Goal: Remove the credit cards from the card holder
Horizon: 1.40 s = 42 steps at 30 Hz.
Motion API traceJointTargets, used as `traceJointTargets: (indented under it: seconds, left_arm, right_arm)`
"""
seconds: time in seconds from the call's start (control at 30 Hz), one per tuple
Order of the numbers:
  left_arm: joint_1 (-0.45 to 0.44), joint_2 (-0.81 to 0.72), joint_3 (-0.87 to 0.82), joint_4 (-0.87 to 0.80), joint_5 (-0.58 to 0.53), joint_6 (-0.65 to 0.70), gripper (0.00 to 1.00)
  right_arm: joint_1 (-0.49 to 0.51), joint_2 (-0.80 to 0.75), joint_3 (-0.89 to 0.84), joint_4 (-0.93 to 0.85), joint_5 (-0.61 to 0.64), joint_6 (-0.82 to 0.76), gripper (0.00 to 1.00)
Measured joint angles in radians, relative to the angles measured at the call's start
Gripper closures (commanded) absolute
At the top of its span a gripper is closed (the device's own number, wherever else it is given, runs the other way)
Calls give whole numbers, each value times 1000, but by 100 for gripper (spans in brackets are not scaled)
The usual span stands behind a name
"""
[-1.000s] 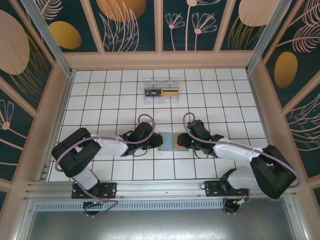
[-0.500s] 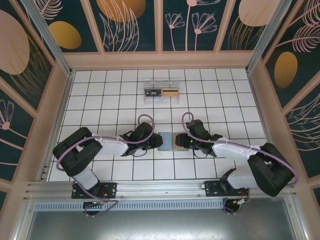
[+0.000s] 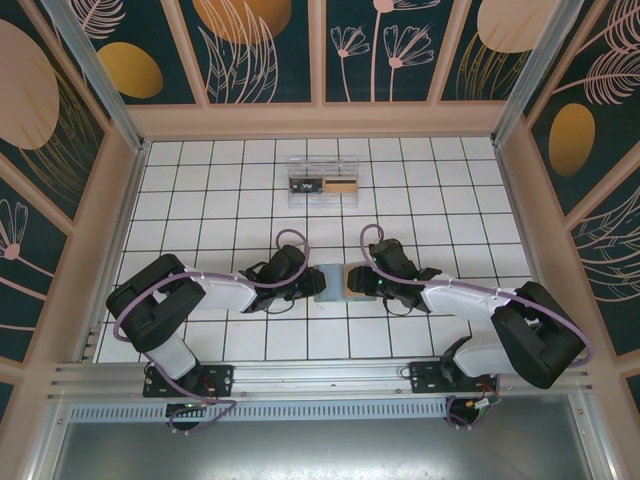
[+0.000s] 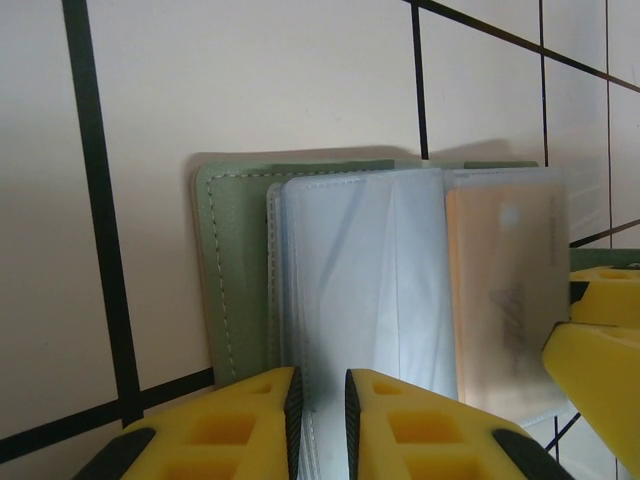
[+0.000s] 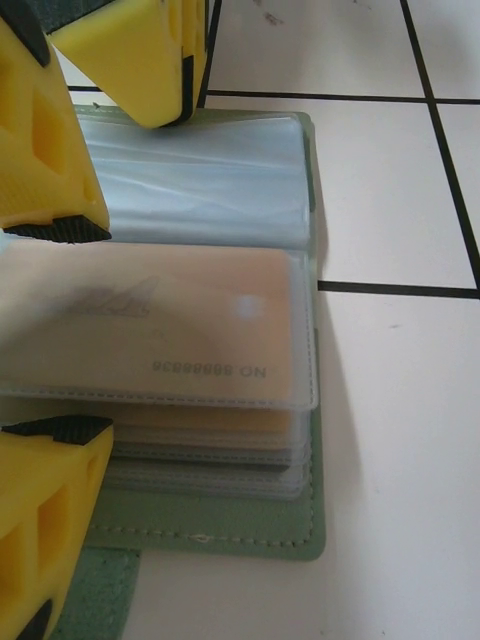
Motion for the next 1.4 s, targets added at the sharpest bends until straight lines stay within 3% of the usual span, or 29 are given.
traceJointTargets:
  seconds: [0.3,0.73,1.4]
  left_arm:
    - [0,0,0,0,0,0,78]
    - [0,0,0,0,0,0,78]
    - [0,0,0,4,1,0,78]
  right_arm:
    - [5,-45,25,-79,75,0,47]
    - [18,24,33,-72,77,0,47]
    - [101,11,105,-108,98,0,47]
